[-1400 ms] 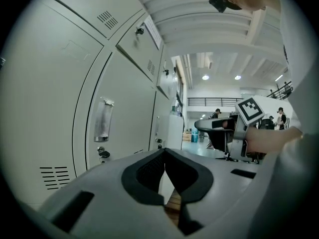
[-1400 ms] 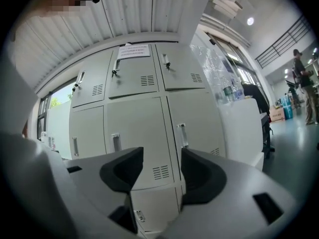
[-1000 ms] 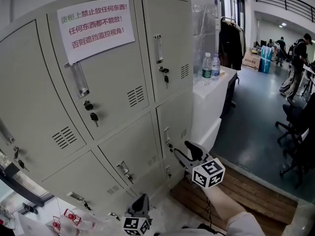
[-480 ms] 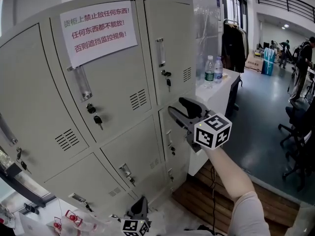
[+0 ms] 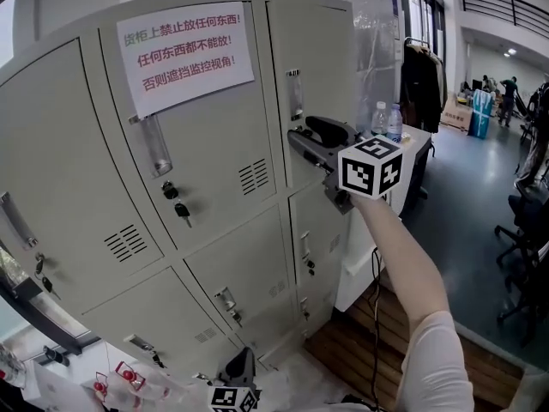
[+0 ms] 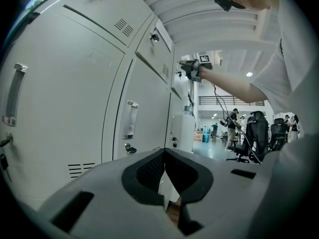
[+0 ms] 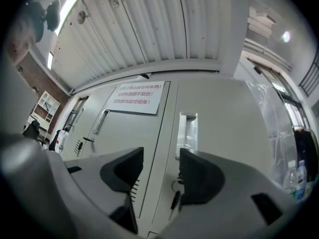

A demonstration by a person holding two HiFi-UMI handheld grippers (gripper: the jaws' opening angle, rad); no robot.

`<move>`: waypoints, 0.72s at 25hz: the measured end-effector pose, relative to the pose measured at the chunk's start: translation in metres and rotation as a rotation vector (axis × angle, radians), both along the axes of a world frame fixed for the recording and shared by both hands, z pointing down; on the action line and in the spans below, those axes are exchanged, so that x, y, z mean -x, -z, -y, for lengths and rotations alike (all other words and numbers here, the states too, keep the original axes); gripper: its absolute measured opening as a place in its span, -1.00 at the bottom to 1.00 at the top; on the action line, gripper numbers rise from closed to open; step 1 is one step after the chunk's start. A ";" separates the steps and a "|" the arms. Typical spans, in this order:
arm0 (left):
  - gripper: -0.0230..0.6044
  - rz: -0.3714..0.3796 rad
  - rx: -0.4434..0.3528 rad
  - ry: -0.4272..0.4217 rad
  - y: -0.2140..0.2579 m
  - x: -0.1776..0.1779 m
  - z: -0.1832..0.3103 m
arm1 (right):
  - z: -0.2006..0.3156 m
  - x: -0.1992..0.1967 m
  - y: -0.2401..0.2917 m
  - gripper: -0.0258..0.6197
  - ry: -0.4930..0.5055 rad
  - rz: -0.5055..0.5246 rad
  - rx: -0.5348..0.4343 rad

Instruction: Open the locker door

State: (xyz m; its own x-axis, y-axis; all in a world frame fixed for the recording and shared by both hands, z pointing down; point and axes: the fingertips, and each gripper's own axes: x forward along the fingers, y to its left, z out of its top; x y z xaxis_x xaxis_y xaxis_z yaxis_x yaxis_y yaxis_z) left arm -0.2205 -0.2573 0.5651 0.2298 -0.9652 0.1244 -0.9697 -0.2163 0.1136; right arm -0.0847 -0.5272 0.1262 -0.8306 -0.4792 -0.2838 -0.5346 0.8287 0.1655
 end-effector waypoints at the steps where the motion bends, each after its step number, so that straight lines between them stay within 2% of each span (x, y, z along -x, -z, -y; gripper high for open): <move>1: -0.92 -0.007 0.001 0.009 0.000 0.003 -0.001 | 0.005 0.003 0.005 -0.26 -0.008 -0.004 -0.011; 10: -0.92 -0.014 0.008 0.072 -0.003 0.024 -0.007 | 0.039 0.021 0.023 -0.26 -0.052 -0.011 -0.005; 18: -0.92 -0.012 0.014 0.064 -0.005 0.026 -0.004 | 0.038 0.025 0.026 -0.30 -0.071 -0.009 -0.037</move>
